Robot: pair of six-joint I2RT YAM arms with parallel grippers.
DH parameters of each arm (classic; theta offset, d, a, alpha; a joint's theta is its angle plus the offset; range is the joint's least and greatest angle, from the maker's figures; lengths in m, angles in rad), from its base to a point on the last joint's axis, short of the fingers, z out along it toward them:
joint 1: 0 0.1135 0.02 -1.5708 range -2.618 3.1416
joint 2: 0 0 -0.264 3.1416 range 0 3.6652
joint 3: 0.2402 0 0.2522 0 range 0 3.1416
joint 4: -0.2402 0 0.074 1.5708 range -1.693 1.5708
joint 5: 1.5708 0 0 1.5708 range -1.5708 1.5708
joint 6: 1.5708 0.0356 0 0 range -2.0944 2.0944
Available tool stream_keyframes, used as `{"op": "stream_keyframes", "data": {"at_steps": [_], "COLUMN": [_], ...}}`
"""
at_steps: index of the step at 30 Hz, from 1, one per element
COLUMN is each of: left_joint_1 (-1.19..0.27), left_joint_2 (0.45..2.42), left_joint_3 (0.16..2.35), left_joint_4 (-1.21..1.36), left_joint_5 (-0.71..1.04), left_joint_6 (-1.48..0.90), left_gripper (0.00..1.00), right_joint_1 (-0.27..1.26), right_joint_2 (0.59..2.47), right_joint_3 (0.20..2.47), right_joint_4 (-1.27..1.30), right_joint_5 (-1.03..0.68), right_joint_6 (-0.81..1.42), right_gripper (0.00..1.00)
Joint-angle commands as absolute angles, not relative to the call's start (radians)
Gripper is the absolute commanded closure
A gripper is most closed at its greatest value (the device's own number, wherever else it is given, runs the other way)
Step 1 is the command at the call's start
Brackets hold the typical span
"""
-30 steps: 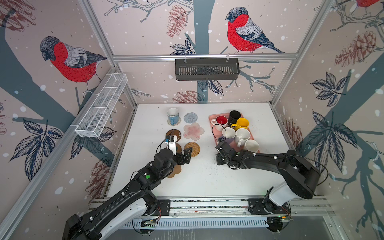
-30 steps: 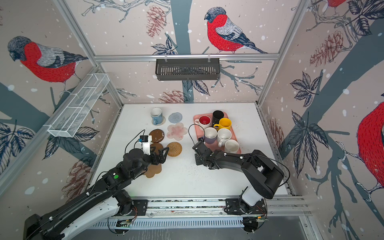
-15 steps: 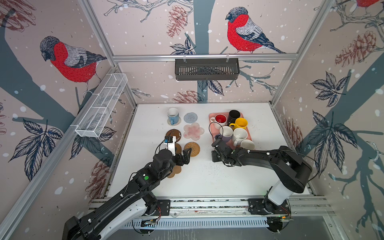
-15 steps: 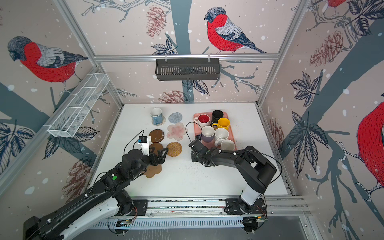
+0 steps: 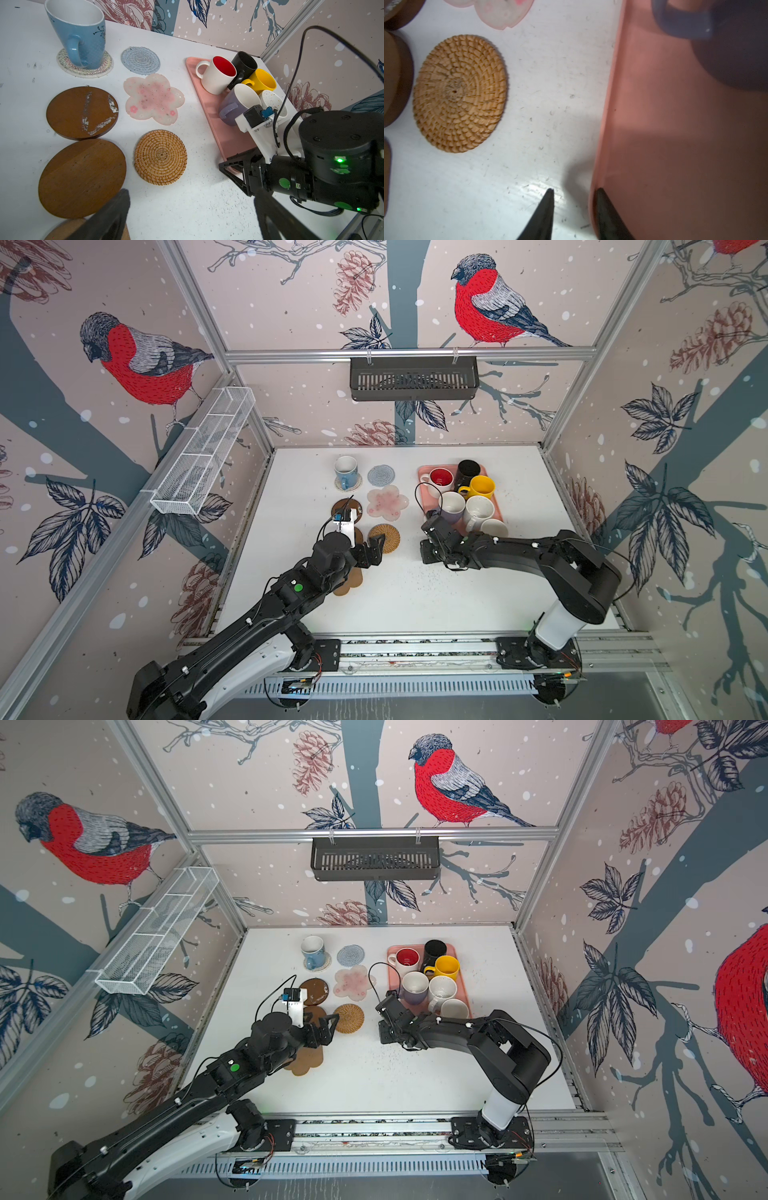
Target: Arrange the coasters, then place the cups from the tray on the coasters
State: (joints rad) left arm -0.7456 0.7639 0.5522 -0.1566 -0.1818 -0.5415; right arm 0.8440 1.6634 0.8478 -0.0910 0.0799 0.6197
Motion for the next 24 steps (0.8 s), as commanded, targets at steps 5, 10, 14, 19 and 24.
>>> {"op": "stream_keyframes", "data": {"at_steps": [5, 10, 14, 19, 24], "left_joint_1": [-0.746, -0.746, -0.747, -0.777, -0.81], "left_joint_2": [0.786, 0.847, 0.891, 0.975, 1.084], "left_joint_3": [0.628, 0.688, 0.712, 0.735, 0.773], "left_joint_4": [-0.185, -0.202, -0.183, -0.135, -0.085], "left_joint_5": [-0.165, -0.134, -0.109, -0.097, -0.104], "left_joint_6": [-0.482, -0.45, -0.461, -0.487, -0.473], "left_gripper": [0.09, 0.1, 0.12, 0.15, 0.16], "right_joint_1": [0.836, 0.812, 0.75, 0.576, 0.421], "right_joint_2": [1.562, 1.387, 1.208, 1.003, 0.829], "right_joint_3": [0.86, 0.831, 0.768, 0.685, 0.618], "right_joint_4": [-0.137, -0.142, -0.148, -0.177, -0.18], "right_joint_5": [0.097, 0.114, 0.09, 0.015, -0.059], "right_joint_6": [0.558, 0.543, 0.54, 0.53, 0.524], "right_gripper": [0.43, 0.4, 0.38, 0.37, 0.34]}}
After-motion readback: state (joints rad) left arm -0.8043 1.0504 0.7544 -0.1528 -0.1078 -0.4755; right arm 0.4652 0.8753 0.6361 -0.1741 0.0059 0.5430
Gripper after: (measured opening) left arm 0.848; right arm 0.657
